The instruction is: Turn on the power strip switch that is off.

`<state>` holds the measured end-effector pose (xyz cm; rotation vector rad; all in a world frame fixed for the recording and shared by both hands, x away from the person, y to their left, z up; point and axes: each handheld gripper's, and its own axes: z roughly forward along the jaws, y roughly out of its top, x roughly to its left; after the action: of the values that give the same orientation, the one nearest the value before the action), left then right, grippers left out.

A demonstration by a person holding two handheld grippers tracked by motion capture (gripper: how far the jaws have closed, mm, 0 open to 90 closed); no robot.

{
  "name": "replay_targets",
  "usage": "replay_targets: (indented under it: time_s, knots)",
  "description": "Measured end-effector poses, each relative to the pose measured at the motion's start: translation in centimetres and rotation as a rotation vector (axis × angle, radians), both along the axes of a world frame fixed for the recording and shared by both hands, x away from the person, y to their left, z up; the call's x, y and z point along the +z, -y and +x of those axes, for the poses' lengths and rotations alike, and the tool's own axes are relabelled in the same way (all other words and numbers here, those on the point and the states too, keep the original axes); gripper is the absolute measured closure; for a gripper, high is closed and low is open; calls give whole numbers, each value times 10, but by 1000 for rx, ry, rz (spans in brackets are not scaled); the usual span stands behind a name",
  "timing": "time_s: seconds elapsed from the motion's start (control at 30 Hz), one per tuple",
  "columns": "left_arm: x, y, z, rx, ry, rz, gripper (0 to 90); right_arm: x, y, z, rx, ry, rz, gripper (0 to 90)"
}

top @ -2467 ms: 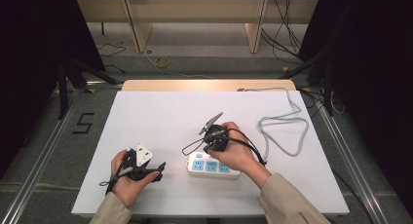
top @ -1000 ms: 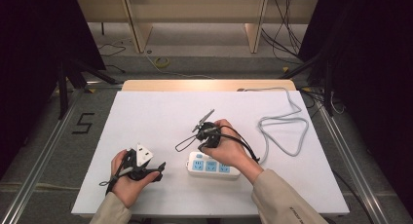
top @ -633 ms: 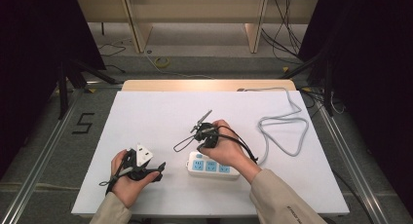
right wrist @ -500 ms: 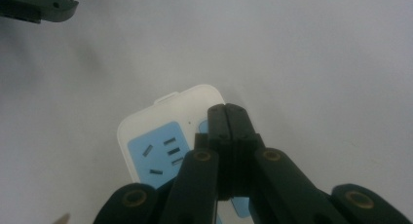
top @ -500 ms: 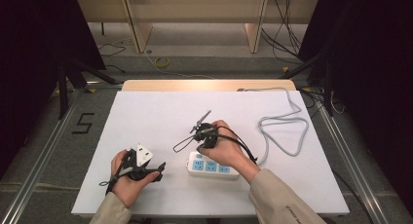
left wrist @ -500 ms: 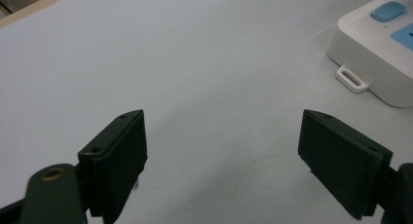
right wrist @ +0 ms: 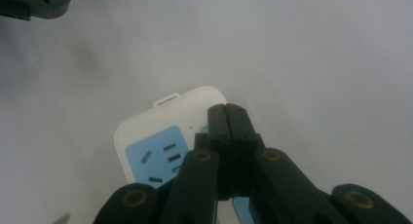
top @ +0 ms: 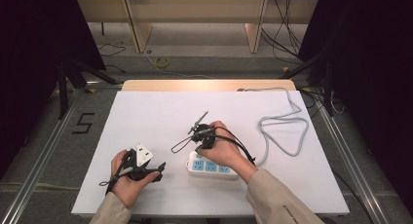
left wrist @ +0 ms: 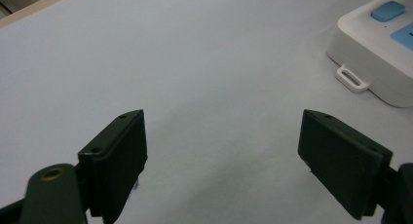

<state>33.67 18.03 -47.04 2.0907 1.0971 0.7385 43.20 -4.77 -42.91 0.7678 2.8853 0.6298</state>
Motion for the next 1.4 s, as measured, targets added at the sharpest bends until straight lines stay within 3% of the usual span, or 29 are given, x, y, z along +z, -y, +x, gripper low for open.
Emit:
replay_targets:
  time_s: [1.4]
  knots:
    - [0, 1, 0, -3, -5, 2, 178, -6, -9, -1, -2, -1, -52, 900]
